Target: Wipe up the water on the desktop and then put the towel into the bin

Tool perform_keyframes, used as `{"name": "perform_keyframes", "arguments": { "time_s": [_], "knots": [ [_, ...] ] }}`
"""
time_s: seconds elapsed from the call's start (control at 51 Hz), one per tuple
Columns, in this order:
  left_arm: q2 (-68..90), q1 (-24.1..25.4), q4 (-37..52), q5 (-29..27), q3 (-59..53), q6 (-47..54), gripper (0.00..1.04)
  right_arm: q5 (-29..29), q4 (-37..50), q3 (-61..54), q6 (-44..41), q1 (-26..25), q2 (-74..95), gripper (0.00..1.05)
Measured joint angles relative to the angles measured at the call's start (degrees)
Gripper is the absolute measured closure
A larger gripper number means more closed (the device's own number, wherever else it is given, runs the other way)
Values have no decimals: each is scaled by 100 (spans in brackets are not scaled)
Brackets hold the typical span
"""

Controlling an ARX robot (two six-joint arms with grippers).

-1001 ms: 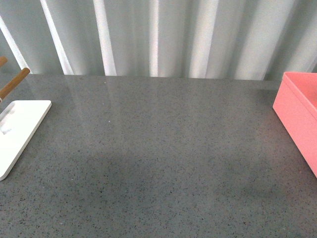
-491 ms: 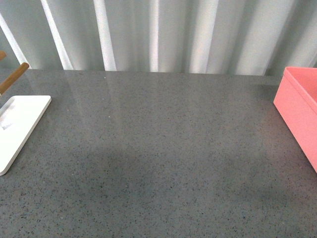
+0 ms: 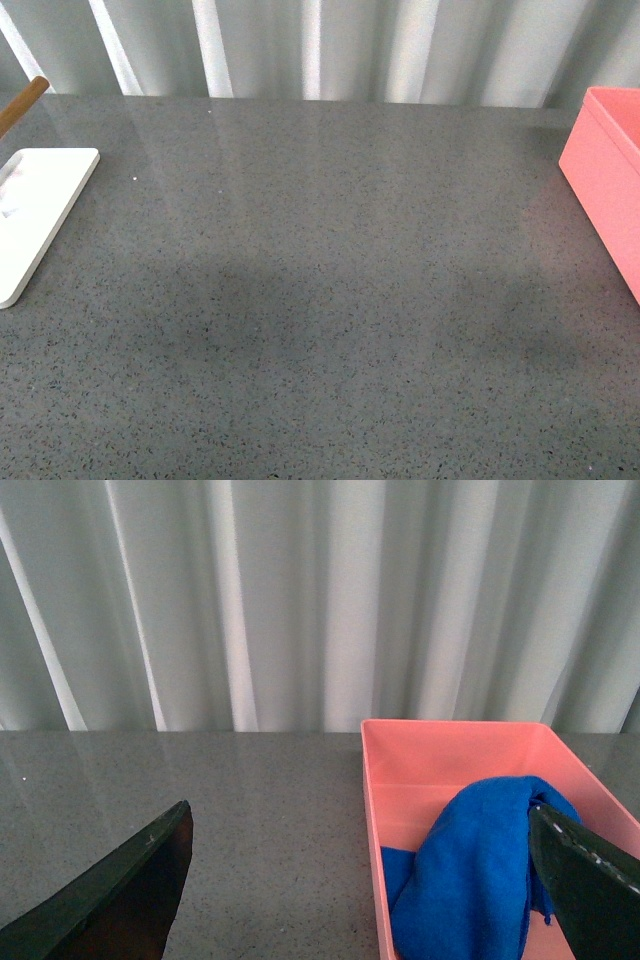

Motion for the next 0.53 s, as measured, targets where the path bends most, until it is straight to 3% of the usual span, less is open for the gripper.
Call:
{"name": "perform_keyframes", "arguments": {
  "time_s": [0.53],
  "knots": [
    [0, 0, 0, 0, 0, 0, 7, 0, 0, 0, -2, 0, 2, 7]
  ]
}}
